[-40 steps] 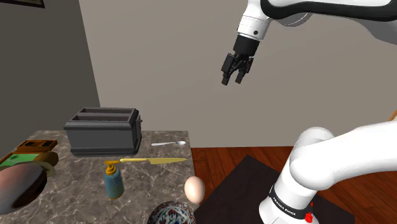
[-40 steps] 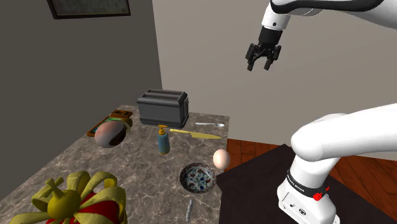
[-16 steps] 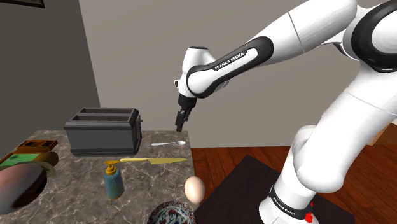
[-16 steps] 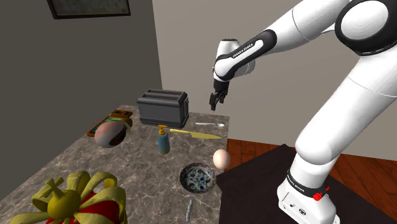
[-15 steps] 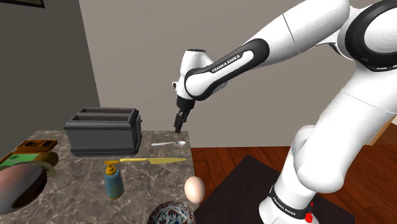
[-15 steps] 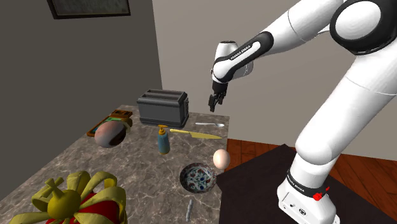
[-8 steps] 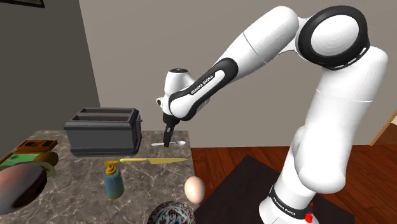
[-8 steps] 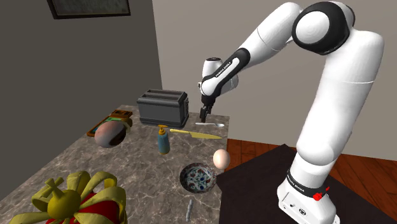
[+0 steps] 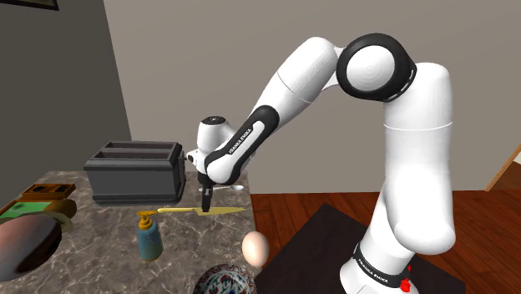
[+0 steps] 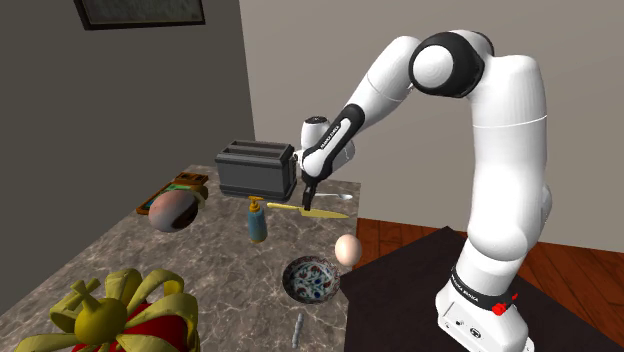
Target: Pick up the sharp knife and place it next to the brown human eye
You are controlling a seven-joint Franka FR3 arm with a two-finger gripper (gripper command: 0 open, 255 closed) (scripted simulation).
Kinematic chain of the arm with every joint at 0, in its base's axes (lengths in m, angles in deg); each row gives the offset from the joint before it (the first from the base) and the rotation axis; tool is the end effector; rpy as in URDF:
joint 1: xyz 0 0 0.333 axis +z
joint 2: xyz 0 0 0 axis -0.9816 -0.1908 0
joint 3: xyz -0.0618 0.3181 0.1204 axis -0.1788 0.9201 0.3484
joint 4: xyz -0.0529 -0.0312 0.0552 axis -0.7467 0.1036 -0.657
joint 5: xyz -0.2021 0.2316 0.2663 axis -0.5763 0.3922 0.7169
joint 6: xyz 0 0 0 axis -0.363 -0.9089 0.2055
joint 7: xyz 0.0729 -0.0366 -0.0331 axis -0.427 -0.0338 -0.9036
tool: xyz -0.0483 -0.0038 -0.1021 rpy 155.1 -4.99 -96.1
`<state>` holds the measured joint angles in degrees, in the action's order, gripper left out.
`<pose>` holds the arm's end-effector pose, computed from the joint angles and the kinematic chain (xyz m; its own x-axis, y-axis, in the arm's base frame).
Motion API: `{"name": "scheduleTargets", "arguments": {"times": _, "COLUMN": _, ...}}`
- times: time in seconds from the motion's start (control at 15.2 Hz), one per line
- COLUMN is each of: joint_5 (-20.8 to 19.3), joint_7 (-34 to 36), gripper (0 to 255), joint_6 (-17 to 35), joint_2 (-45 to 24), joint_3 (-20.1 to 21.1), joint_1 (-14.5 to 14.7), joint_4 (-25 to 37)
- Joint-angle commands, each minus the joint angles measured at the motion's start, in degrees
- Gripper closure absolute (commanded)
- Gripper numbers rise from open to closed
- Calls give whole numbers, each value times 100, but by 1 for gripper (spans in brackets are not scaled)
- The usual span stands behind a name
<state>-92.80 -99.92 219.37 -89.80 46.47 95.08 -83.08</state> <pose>0.5494 0.1818 0.2334 0.6476 0.7579 0.0784 0.7536 -0.6523 0.0807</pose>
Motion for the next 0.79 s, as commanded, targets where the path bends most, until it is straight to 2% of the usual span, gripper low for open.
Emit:
{"name": "scheduleTargets", "arguments": {"times": 0.0, "joint_5": -41, "joint_7": -9, "gripper": 0, "joint_6": 127, "joint_2": -189, "joint_3": -9, "joint_1": 16, "joint_4": 64}}
{"name": "scheduleTargets", "arguments": {"times": 0.4, "joint_5": -91, "joint_7": 29, "gripper": 0, "joint_6": 434, "joint_2": -615, "joint_3": -53, "joint_1": 41, "joint_4": 183}}
{"name": "scheduleTargets", "arguments": {"times": 0.73, "joint_5": -91, "joint_7": 29, "gripper": 0, "joint_6": 433, "joint_2": -616, "joint_3": -53, "joint_1": 41, "joint_4": 185}}
